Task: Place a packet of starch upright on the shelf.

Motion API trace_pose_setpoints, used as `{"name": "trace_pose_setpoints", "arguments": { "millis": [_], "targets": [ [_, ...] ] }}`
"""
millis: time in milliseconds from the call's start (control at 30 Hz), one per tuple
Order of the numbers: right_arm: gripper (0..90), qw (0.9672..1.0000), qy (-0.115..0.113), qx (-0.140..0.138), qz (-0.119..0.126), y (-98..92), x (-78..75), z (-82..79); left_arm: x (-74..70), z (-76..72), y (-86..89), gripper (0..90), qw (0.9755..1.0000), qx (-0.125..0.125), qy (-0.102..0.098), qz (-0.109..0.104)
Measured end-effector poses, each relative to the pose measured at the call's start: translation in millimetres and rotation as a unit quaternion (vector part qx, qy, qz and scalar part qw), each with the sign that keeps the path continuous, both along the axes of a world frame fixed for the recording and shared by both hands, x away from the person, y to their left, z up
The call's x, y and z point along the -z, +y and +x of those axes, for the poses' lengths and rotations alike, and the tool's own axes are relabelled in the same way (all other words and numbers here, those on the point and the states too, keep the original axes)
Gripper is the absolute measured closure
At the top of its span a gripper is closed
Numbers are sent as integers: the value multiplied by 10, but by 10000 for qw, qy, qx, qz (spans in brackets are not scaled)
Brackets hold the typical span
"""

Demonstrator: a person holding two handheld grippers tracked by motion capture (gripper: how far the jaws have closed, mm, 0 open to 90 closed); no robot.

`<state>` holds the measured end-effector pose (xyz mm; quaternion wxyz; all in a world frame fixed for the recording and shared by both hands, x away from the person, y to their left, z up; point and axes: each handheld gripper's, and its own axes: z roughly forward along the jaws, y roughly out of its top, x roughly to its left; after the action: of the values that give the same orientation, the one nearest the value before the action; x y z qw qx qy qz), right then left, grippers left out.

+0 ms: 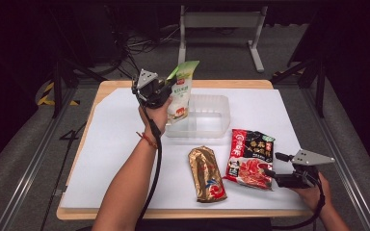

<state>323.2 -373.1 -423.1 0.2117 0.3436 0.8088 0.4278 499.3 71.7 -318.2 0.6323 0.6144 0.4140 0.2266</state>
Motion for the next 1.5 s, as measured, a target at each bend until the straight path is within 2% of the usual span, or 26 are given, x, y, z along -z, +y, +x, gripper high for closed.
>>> {"name": "trace_pose_setpoints", "arguments": {
  "millis": [200,300,367,500,567,800,1000,1033,1133,1233,1300,1400,1500],
  "targets": [
    [242,10000,-8,-12,-9,2,1,-1,12,139,-39,900,9997,-226,43,-125],
    [243,10000,10,-10,-8,3,4,5,4,205,-71,900,9990,-336,54,-280],
    [243,10000,11,-18,-34,7,8,6,-6,227,-102,900,9990,-342,29,-303],
    [243,10000,23,-31,-43,11,14,7,-4,263,-175,900,9990,-362,-10,-279],
    [243,10000,29,-41,-50,17,15,6,5,287,-194,900,9989,-420,31,-214],
    [242,9999,44,-97,-104,38,25,-1,89,287,-156,900,9987,-461,124,-183],
    [243,9999,47,-102,-107,44,23,2,198,228,-102,898,9995,-232,222,-79],
    [243,9999,54,-115,-107,47,26,3,231,209,-74,897,9996,-160,239,34],
    [243,9998,59,-120,-131,54,33,5,289,187,-15,897,9994,-68,308,111],
    [243,9998,59,-123,-127,55,32,5,314,168,27,895,9994,65,309,124],
    [243,9998,54,-113,-135,51,28,3,296,128,56,893,9993,128,236,263],
    [242,9999,51,-109,-121,46,28,6,267,81,72,891,9983,303,172,460],
    [242,9998,55,-113,-130,47,28,3,261,10,85,884,9960,604,114,652]
  ]
}}
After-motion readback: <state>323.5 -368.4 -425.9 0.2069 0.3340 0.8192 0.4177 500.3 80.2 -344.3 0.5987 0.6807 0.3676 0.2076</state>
